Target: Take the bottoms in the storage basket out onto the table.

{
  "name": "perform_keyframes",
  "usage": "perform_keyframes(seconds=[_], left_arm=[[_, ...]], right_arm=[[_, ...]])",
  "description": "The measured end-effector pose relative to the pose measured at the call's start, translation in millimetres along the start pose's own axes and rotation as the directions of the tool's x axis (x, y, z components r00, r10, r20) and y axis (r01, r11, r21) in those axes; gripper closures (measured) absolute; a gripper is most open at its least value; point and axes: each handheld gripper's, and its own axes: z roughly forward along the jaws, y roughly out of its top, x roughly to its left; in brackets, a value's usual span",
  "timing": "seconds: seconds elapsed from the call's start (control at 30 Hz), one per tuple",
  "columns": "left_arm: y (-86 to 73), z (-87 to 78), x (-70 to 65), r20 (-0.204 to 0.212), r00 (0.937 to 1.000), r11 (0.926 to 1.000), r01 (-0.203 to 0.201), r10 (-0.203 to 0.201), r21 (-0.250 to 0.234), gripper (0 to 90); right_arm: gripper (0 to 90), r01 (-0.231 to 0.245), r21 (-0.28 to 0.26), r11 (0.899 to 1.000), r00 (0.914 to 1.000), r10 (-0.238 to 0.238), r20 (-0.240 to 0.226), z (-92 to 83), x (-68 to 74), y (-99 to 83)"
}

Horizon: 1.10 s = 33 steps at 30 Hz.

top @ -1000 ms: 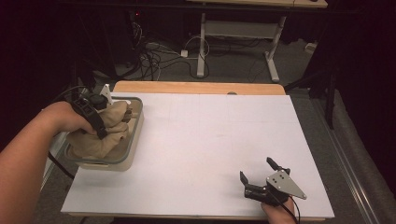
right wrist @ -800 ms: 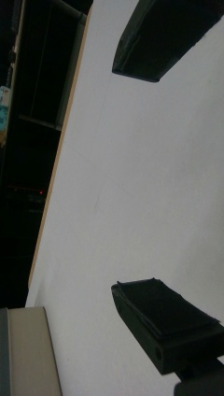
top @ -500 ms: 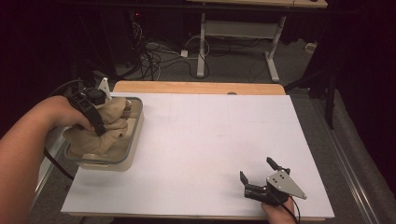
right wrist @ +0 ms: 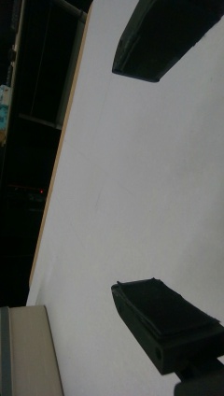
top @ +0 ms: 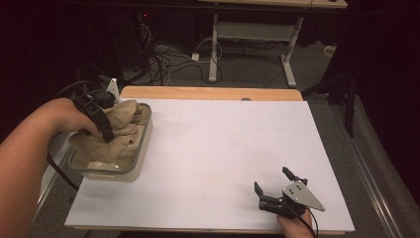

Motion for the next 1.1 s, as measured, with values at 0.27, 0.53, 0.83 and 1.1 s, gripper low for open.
perform_keyframes(seconds=[0.27, 0.53, 0.83, 1.1], left_arm=[[0.7, -9.4, -6.9, -0.006, 1.0, 1.0, -0.004, 0.004, -0.007, 42.0], [1.9, -16.0, -14.2, -0.007, 0.9999, 0.9998, -0.015, 0.015, -0.014, 42.0], [4.7, -31.7, -24.6, -0.021, 0.9994, 0.9993, -0.03, 0.03, -0.023, 42.0], [12.3, -43.6, -40.2, -0.027, 0.9978, 0.9975, -0.062, 0.061, -0.035, 41.9]], right_arm=[[0.2, 0.0, 0.001, 1.0, 1.0, 0.0, -0.002, 0.3, 0.2, -0.1], [0.2, -0.001, -0.002, 1.0, 1.0, 0.001, -0.002, 0.4, 0.5, 0.3], [0.2, 0.002, -0.001, 1.0, 1.0, -0.002, -0.002, 0.6, 0.6, 0.3], [0.3, 0.0, -0.002, 1.0, 1.0, 0.0, -0.001, 0.0, 0.5, 0.8]])
